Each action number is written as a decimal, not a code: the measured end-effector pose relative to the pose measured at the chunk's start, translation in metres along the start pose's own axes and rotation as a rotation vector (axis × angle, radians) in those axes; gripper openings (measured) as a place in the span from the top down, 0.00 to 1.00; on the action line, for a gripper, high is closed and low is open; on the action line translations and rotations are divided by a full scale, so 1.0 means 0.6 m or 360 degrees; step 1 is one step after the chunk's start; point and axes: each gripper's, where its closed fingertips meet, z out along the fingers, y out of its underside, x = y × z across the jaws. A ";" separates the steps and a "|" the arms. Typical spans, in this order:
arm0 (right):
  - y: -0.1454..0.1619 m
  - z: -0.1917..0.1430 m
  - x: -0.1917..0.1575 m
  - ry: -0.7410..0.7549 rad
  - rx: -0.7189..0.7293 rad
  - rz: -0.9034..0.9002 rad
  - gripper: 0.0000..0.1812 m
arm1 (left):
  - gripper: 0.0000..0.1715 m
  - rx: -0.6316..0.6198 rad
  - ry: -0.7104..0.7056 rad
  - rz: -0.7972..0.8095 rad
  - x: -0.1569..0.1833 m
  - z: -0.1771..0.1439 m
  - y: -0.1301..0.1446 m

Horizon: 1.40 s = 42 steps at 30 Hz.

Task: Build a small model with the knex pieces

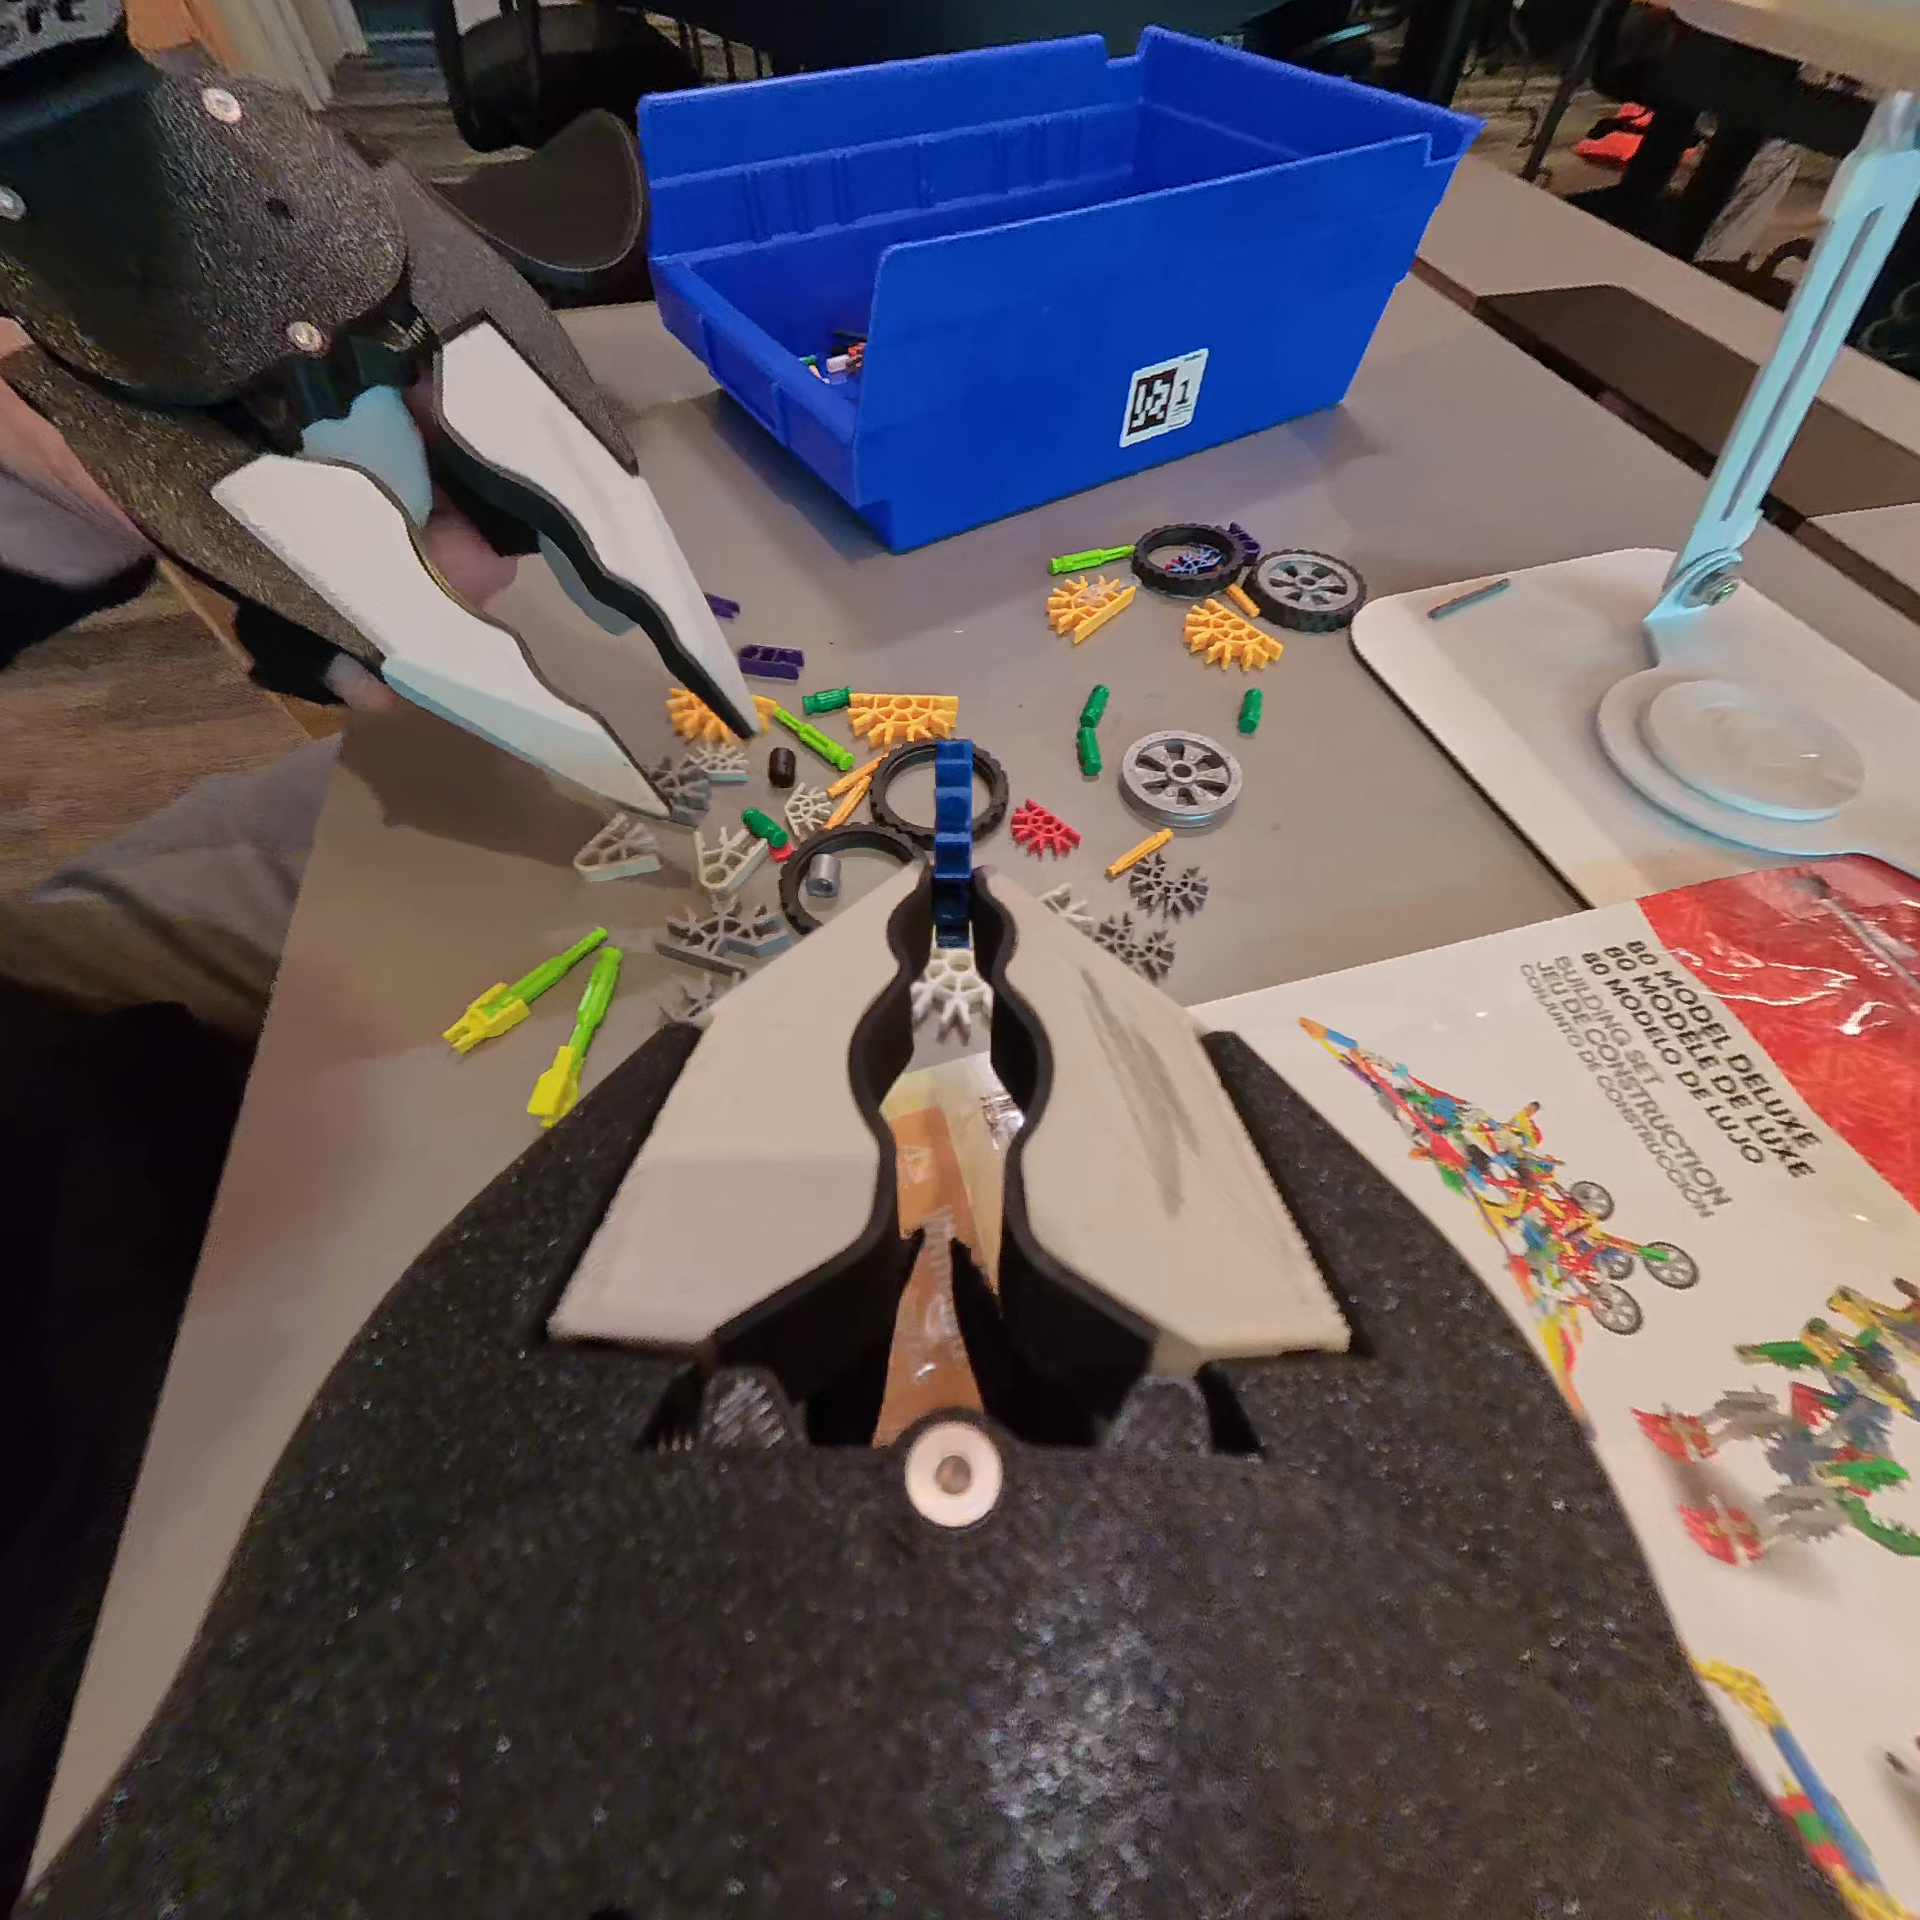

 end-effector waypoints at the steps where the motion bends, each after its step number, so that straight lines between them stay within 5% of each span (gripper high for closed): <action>1: -0.001 -0.001 -0.003 -0.0027 0.0009 0.0026 0.98 | 0.85 -0.0006 0.0011 0.0003 0.005 0.001 0.000; 17: 0.002 0.001 -0.019 -0.0111 -0.0027 0.0056 0.98 | 0.87 -0.0295 0.0008 0.0018 0.046 0.048 0.028; 42: -0.004 0.005 -0.043 -0.0141 -0.0029 -0.0023 0.98 | 0.97 -0.0167 -0.0029 -0.0123 0.033 0.052 0.024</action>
